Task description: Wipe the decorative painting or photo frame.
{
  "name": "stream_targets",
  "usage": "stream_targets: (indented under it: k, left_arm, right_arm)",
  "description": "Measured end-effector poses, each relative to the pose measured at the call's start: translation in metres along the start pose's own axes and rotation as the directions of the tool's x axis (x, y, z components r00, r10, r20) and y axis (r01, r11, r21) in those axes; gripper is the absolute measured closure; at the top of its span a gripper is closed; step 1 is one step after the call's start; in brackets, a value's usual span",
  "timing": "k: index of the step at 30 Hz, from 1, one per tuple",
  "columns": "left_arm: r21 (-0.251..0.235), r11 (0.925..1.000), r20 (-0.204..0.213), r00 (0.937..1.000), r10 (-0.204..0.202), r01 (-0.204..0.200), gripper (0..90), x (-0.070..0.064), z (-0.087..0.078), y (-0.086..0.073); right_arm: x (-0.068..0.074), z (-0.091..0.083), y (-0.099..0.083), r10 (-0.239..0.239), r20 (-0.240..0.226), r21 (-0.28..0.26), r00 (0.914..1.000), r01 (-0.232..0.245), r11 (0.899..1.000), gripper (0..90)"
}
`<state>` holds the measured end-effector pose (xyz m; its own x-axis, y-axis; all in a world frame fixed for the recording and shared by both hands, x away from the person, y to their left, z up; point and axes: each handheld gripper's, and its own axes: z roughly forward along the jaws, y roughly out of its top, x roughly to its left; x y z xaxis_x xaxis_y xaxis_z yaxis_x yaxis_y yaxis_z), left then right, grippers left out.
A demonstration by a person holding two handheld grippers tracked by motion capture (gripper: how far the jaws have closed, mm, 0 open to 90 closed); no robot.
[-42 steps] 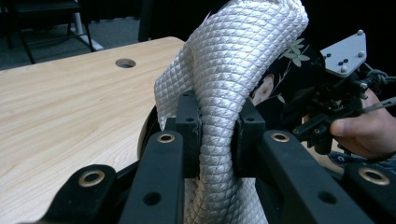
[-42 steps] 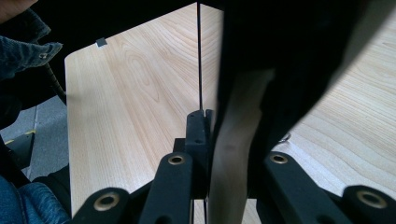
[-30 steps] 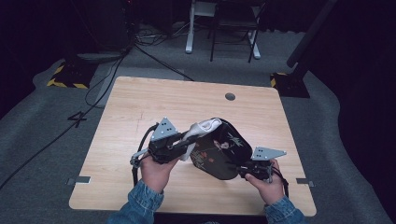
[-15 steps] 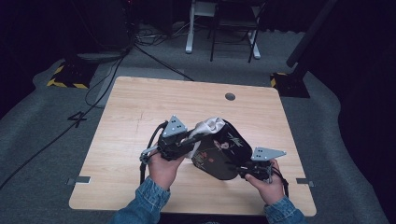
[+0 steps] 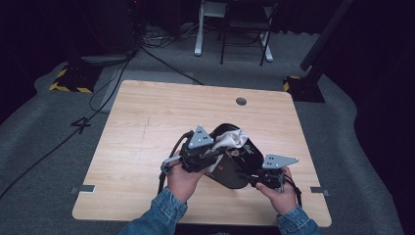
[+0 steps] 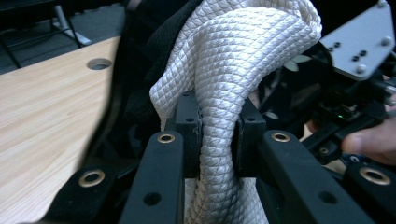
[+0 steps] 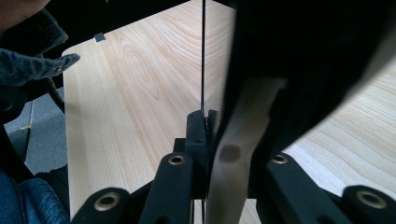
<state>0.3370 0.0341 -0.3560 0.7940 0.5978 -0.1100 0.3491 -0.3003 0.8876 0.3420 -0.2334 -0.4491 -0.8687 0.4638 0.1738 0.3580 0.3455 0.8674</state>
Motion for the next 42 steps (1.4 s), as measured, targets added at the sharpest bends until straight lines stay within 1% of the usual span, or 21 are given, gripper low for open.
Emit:
stream_targets:
  k: [1,7,9,11,12,14,15,16,17,18,20,23,25,27,30,31,35,36,39,40,42]
  left_arm:
    - [0.000,1.0000,0.000,1.0000,0.000,0.000,76.8,0.000,0.000,0.000]
    - [0.019,0.9996,0.039,0.9990,0.021,-0.022,76.7,-0.009,0.010,0.001]
    - [0.020,0.9995,0.038,0.9989,0.026,-0.026,76.7,-0.010,0.010,0.001]
    - [0.016,0.9996,0.038,0.9991,0.020,-0.021,76.7,-0.008,0.009,0.001]
    - [0.009,0.9999,0.027,0.9996,0.013,-0.013,76.7,-0.006,0.007,0.000]
    - [0.002,0.9999,-0.001,0.9999,0.016,-0.016,76.6,-0.004,0.004,-0.001]
    - [0.002,0.9999,-0.001,0.9999,0.016,-0.016,76.6,-0.004,0.004,-0.001]
    - [-0.011,0.9999,-0.022,0.9997,0.008,-0.008,76.6,0.001,0.000,-0.002]
    - [-0.011,0.9999,-0.022,0.9997,0.008,-0.008,76.7,0.001,0.000,-0.002]
    - [-0.020,0.9998,-0.033,0.9994,-0.008,0.008,76.6,0.006,-0.004,-0.002]
    - [-0.022,0.9997,-0.041,0.9991,-0.014,0.013,76.6,0.008,-0.006,-0.002]
    - [-0.031,0.9994,-0.080,0.9967,-0.017,0.014,76.6,0.014,-0.011,-0.003]
    - [-0.040,0.9988,-0.086,0.9958,-0.032,0.028,76.6,0.019,-0.014,-0.004]
    - [-0.045,0.9983,-0.109,0.9931,-0.042,0.037,76.6,0.024,-0.019,-0.005]
    - [-0.051,0.9976,-0.115,0.9920,-0.052,0.047,76.6,0.027,-0.021,-0.005]
    - [-0.056,0.9969,-0.115,0.9914,-0.061,0.055,76.6,0.029,-0.022,-0.006]
    - [-0.049,0.9975,-0.101,0.9934,-0.055,0.051,76.6,0.025,-0.019,-0.006]
    - [-0.041,0.9982,-0.083,0.9954,-0.048,0.045,76.6,0.022,-0.017,-0.005]
    - [-0.016,0.9998,-0.051,0.9986,-0.016,0.015,76.6,0.011,-0.007,-0.004]
    - [-0.016,0.9998,-0.051,0.9986,-0.016,0.015,76.6,0.011,-0.007,-0.004]
    - [0.001,1.0000,-0.031,0.9995,0.001,-0.001,76.6,0.003,0.001,-0.003]
  right_arm:
    - [0.000,0.000,0.000,0.000,0.001,0.000,1.0000,0.000,1.000,80.2]
    - [0.000,0.000,0.000,0.003,0.001,0.001,1.0000,-0.003,1.000,80.3]
    - [0.000,0.000,0.000,0.003,0.001,0.002,1.0000,-0.003,1.000,80.3]
    - [-0.001,0.000,0.000,0.004,0.001,-0.001,1.0000,-0.004,1.000,80.3]
    - [0.000,-0.001,0.000,0.003,0.002,-0.004,1.0000,-0.003,1.000,80.3]
    - [0.000,-0.001,0.000,0.003,0.001,-0.004,1.0000,-0.003,1.000,80.3]
    - [0.000,-0.001,0.000,0.003,0.001,-0.004,1.0000,-0.003,1.000,80.3]
    - [-0.001,-0.001,0.000,0.004,0.000,-0.003,1.0000,-0.004,1.000,80.4]
    - [-0.001,-0.001,0.000,0.004,0.000,-0.003,1.0000,-0.004,1.000,80.4]
    - [0.000,-0.001,0.000,0.005,0.001,-0.002,1.0000,-0.005,1.000,80.4]
    - [0.000,-0.001,0.000,0.005,0.001,-0.003,1.0000,-0.005,1.000,80.3]
    - [0.000,-0.001,0.000,0.005,0.002,-0.002,1.0000,-0.005,1.000,80.4]
    - [0.000,-0.001,0.000,0.006,0.001,-0.004,1.0000,-0.006,1.000,80.3]
    - [0.000,-0.001,0.000,0.006,0.000,-0.004,1.0000,-0.006,1.000,80.3]
    - [0.000,-0.001,-0.001,0.007,0.000,-0.004,1.0000,-0.007,1.000,80.3]
    - [0.000,-0.001,-0.001,0.008,-0.001,-0.004,1.0000,-0.008,1.000,80.3]
    - [0.000,-0.001,0.000,0.007,0.000,-0.003,1.0000,-0.007,1.000,80.3]
    - [0.000,-0.001,0.000,0.008,0.000,-0.003,1.0000,-0.008,1.000,80.3]
    - [0.000,-0.001,0.000,0.010,0.001,0.000,1.0000,-0.010,1.000,80.3]
    - [0.000,-0.001,0.000,0.010,0.001,0.000,1.0000,-0.010,1.000,80.3]
    - [0.000,0.000,0.000,0.012,0.002,0.002,0.9999,-0.012,1.000,80.3]
